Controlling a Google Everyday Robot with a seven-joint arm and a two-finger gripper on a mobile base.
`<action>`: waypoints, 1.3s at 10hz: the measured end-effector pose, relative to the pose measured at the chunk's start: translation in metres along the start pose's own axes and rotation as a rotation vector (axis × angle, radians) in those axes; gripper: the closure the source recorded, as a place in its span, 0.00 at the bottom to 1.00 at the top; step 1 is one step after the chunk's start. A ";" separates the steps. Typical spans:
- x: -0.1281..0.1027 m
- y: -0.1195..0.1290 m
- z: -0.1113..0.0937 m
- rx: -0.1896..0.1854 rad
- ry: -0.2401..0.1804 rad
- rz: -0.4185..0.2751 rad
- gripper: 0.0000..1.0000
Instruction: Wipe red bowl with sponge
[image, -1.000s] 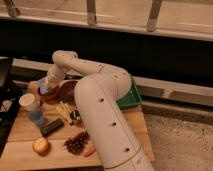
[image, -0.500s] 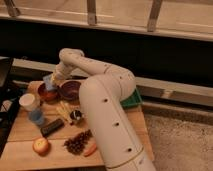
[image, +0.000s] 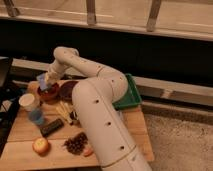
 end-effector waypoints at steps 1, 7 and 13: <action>0.005 0.007 0.007 -0.015 0.012 -0.004 1.00; 0.029 -0.021 -0.010 0.023 0.017 0.073 1.00; -0.004 -0.024 -0.008 0.024 -0.018 0.057 1.00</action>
